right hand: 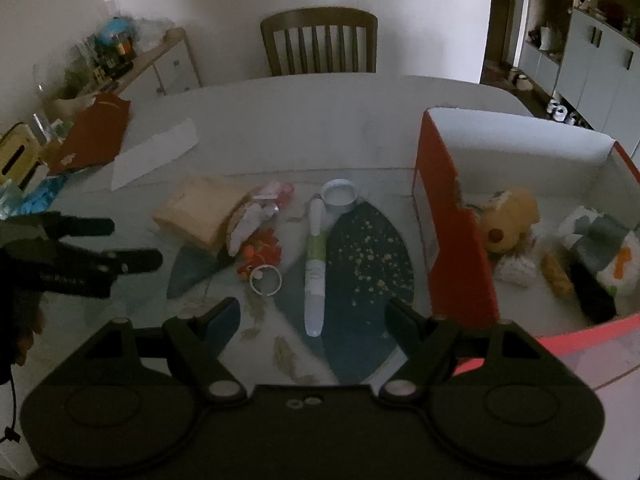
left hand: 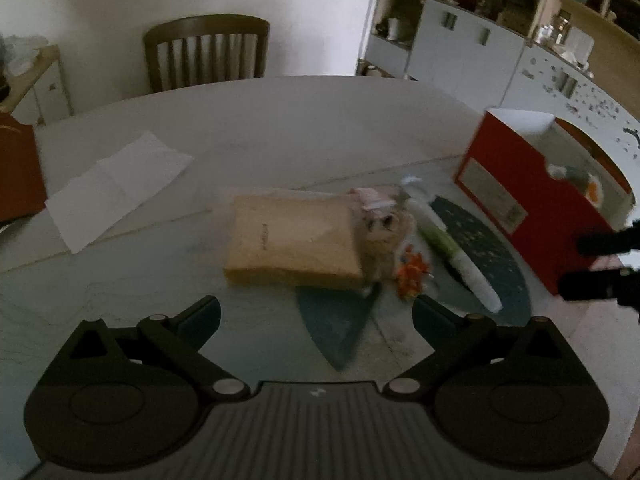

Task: Organize objects
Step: 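Grasp the bagged loaf of sliced bread with the left gripper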

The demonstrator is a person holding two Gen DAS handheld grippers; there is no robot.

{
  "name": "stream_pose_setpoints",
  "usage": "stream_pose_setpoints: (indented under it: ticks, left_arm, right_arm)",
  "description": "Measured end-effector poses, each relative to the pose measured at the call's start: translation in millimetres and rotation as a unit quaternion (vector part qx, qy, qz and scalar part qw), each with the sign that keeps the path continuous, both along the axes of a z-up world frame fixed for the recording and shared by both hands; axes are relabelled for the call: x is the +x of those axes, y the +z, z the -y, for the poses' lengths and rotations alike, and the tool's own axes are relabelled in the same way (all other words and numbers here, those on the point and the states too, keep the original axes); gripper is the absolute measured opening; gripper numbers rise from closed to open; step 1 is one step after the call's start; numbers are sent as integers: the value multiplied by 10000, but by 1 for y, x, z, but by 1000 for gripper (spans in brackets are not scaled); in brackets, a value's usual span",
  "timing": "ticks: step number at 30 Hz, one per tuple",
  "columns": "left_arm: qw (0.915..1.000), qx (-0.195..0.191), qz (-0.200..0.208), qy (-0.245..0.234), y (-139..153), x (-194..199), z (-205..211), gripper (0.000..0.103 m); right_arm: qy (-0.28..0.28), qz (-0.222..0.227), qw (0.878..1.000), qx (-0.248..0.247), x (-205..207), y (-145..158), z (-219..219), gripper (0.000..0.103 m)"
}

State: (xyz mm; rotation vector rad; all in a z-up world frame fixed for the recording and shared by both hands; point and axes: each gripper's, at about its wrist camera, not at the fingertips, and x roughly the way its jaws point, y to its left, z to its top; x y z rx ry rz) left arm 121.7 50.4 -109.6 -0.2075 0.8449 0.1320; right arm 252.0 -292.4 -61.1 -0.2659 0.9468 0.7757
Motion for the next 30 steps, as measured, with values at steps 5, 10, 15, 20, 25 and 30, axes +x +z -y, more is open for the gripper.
stream_pose_setpoints:
  ticks: [5,10,15,20,25,30]
  left_arm:
    - [9997,204,101,18,5,16,-15,102]
    - [9958,282,304,-813,12,34,-29,102]
    - [9793,596,279,-1917,9,48,-34,102]
    - [9452,1206,202,-3026,6,55,-26,102]
    - [9139,1668,45,-3702,-1,74,-21,102]
    - [8974,1824,-167,-4013,-14,94,-21,102]
  right_arm:
    - [127,-21,9999,-60,5,-5,-12,79]
    - [268,-64,9995,-162,10,-11,-22,79]
    - [250,-163,9992,-267,14,-20,-28,79]
    - [266,-281,9986,-365,18,-28,-31,79]
    - [270,-329,9981,-443,23,-32,-36,79]
    - [286,-375,9976,-514,29,-38,-40,79]
